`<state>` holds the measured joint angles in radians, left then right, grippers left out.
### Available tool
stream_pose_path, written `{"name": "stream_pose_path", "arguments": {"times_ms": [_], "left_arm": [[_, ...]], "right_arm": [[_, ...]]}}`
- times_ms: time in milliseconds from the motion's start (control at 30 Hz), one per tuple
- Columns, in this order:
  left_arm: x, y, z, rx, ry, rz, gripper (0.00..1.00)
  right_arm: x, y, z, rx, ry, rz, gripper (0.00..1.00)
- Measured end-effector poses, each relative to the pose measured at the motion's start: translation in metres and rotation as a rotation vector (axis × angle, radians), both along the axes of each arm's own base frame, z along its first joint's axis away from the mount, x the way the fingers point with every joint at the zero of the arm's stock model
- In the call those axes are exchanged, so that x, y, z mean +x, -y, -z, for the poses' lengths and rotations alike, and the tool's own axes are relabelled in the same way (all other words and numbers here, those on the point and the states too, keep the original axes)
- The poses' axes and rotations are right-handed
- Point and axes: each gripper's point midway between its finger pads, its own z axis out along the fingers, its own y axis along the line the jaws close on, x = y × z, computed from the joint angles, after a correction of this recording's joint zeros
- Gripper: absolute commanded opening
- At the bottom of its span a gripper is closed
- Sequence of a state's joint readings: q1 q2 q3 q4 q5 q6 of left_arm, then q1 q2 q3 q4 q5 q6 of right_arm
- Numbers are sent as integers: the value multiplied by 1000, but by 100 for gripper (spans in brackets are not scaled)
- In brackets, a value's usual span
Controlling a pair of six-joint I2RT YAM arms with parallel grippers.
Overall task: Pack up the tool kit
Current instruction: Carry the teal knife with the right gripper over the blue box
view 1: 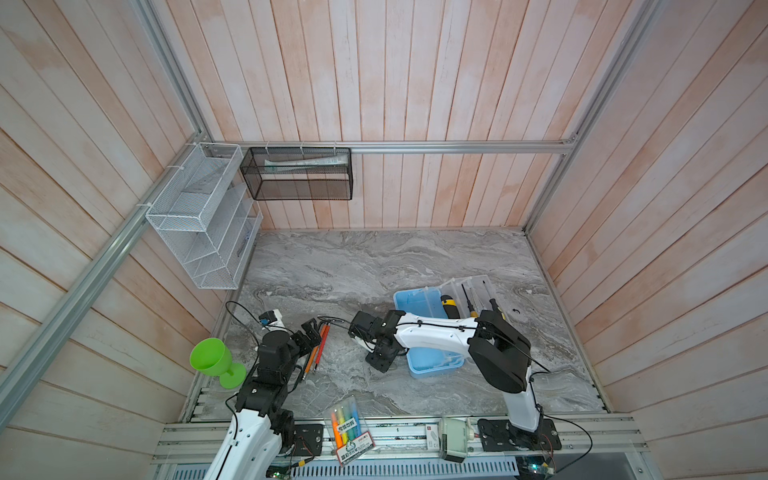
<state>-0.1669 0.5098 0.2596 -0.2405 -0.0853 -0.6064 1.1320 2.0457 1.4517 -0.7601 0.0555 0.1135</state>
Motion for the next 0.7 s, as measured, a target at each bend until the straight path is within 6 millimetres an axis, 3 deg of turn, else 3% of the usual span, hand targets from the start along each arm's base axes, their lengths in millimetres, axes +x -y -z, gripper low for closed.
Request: {"name": "stream_pose_path", "arguments": {"times_ms": [267,500,700], "left_arm": [[0,0,0,0,0,0,100],[0,0,0,0,0,0,100],[0,0,0,0,0,0,100]], "right_arm": [[-4,-3,-1,0,28,77,22],[-2,-3,-4,8,63,133,14],[6,-3,-30,60,121,165,11]]}}
